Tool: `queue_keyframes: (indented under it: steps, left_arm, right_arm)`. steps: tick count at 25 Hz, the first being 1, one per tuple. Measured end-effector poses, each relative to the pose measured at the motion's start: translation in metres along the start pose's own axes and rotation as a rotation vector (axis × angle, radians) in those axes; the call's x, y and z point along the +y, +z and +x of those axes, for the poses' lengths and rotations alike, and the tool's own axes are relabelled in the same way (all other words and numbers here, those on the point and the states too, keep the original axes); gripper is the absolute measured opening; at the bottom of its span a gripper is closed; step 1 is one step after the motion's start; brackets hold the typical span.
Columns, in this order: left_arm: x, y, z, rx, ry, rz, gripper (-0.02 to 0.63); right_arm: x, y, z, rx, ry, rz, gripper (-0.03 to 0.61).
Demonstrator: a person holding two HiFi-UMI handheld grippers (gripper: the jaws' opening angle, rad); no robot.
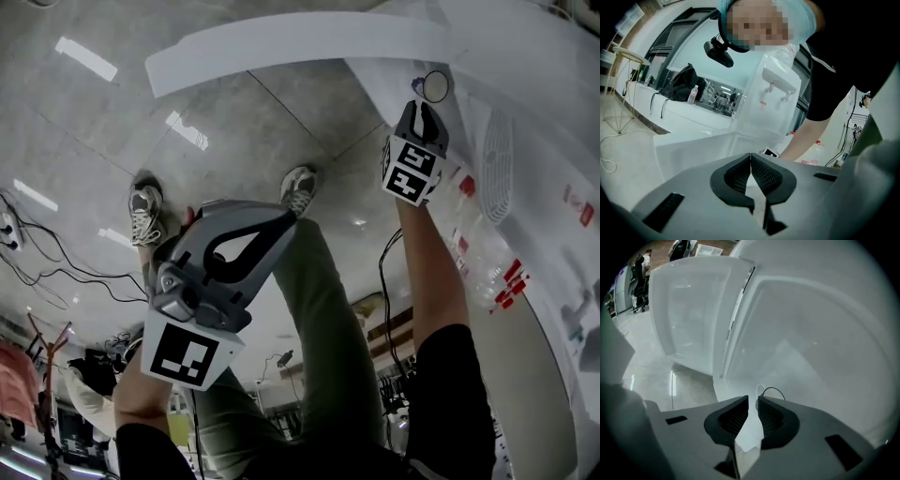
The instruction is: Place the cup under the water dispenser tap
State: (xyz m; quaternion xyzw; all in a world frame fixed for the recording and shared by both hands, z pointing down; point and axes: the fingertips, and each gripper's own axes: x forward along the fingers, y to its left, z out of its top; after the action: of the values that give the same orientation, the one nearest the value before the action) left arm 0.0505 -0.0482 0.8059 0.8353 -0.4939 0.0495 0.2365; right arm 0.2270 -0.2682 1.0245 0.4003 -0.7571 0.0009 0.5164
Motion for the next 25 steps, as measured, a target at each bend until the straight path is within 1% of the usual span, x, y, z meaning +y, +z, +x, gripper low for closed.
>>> queue_keyframes:
  steps: [7, 10, 12, 13, 15, 21, 25]
  left_arm:
    - [0.014, -0.021, 0.012, 0.011, 0.03, -0.036, 0.02]
    - [0.017, -0.026, 0.016, 0.021, 0.035, -0.04, 0.02]
    - [0.02, -0.029, 0.019, 0.029, 0.037, -0.046, 0.02]
    - [0.021, -0.029, 0.021, 0.032, 0.037, -0.05, 0.02]
    - [0.023, -0.027, 0.025, 0.033, 0.036, -0.058, 0.02]
    - [0.023, -0.026, 0.036, 0.034, 0.031, -0.065, 0.02]
    - [0.026, -0.032, 0.037, 0.04, 0.043, -0.073, 0.02]
  right_arm:
    - [-0.016, -0.01, 0.044, 0.061, -0.034, -0.03, 0.048]
    - [-0.021, -0.012, 0.056, 0.075, -0.032, -0.046, 0.05]
    - [-0.02, -0.01, 0.062, 0.078, -0.021, -0.064, 0.075]
    - [-0.02, -0.01, 0.065, 0.081, -0.012, -0.068, 0.101]
    - [-0.02, -0.008, 0.071, 0.091, 0.003, -0.071, 0.111]
    - [-0.019, -0.015, 0.087, 0.14, 0.02, -0.1, 0.114]
    - [-0.017, -0.025, 0.094, 0.19, 0.027, -0.101, 0.098]
